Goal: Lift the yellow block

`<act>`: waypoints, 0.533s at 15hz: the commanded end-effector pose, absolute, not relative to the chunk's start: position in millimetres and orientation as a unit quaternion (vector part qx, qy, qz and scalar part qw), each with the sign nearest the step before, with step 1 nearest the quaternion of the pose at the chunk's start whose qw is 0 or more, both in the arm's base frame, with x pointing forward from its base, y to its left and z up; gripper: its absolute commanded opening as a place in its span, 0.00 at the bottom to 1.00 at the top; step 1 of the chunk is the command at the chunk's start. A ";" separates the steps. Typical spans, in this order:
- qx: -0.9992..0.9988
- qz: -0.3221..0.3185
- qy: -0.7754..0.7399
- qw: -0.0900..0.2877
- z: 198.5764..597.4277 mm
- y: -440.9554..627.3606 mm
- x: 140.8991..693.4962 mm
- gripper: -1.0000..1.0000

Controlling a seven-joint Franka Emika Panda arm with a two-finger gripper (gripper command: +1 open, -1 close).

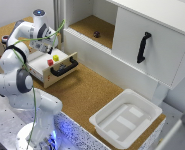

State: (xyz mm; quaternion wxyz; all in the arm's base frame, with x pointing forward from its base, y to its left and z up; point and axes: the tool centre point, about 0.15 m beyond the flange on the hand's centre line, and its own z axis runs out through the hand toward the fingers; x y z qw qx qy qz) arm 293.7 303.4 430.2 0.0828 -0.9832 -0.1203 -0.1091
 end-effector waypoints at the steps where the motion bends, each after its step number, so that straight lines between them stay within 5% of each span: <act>1: -0.994 -0.060 -0.076 0.047 397.7 317.0 339.7 1.00; 8: -0.996 -0.065 -0.041 0.039 362.9 314.7 375.0 1.00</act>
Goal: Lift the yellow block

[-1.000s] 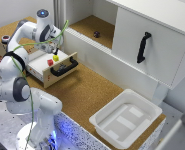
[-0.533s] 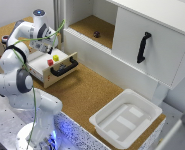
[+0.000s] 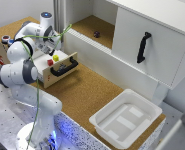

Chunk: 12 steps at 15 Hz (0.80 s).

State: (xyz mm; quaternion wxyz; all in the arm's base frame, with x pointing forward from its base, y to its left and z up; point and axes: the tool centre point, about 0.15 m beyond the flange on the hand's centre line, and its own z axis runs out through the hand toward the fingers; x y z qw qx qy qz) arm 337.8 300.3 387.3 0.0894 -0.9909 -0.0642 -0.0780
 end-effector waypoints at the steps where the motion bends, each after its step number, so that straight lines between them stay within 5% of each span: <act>1: -0.997 -0.057 -0.041 0.038 356.4 316.2 380.1 1.00; 9: -0.998 -0.034 -0.024 0.036 329.2 315.5 384.7 1.00; 10: -0.999 -0.033 -0.021 0.033 329.0 314.8 383.4 0.00; 12: -0.999 -0.029 -0.024 0.031 326.3 314.4 381.0 0.00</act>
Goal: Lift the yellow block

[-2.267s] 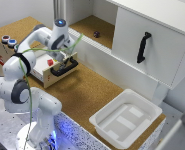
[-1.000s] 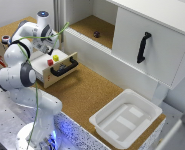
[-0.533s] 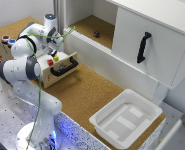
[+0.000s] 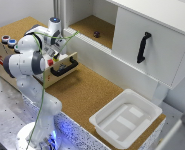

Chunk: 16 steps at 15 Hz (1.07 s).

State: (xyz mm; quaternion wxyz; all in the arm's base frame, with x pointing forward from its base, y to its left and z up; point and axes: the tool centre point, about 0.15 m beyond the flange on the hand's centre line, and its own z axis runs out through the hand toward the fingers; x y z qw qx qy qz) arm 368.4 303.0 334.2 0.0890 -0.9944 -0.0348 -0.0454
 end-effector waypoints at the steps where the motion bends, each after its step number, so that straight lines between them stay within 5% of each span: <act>1: -0.999 -0.029 -0.021 0.028 325.3 312.9 380.0 0.00; 12: -0.999 -0.035 -0.003 0.028 354.0 311.9 368.8 0.00; 16: -0.997 -0.033 -0.063 -0.040 383.0 329.6 376.4 0.00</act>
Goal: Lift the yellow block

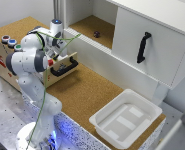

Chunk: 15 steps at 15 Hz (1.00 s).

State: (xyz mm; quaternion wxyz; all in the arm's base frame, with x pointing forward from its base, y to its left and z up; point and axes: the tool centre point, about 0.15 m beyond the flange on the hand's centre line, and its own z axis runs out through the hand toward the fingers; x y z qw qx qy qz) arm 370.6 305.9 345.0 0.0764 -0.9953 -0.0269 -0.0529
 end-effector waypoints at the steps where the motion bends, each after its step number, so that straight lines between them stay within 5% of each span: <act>1: -0.995 -0.034 -0.080 -0.041 388.8 328.8 378.2 0.00; 6: -0.965 -0.025 -0.254 0.053 406.9 320.9 387.8 0.00; 15: -0.834 0.030 -0.548 0.050 372.6 303.3 418.1 0.00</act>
